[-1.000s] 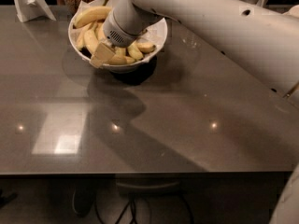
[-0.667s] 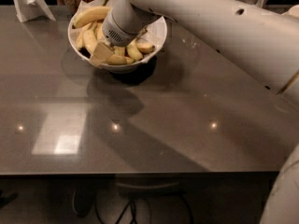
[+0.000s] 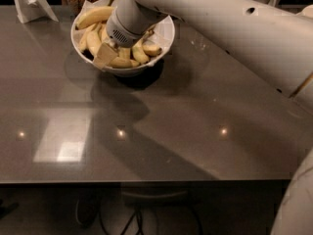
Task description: Pick banana from white bowl
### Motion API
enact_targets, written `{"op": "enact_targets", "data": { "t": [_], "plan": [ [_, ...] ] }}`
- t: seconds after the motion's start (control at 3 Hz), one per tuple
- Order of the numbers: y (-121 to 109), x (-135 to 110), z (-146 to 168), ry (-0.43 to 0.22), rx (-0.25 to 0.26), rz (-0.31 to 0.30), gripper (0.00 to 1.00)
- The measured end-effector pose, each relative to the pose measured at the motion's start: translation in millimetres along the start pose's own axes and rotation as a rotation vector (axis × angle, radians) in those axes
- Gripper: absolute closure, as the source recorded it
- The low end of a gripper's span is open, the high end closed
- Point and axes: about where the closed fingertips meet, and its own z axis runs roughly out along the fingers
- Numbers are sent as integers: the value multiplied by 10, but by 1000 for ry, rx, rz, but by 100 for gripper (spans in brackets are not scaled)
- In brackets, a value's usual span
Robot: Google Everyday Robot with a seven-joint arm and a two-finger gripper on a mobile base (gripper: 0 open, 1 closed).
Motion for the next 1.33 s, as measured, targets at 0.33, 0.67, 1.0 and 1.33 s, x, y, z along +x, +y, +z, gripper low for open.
{"op": "enact_targets", "data": {
  "t": [0.33,0.67,1.0,1.33],
  "plan": [
    [1,-11,-14,0,0,0,100],
    [86,-95,-71,10,-22,35,100],
    [245,-128,-193,24,-52,80,100],
    [254,-129,-263,22,-50,85,100]
  ]
}}
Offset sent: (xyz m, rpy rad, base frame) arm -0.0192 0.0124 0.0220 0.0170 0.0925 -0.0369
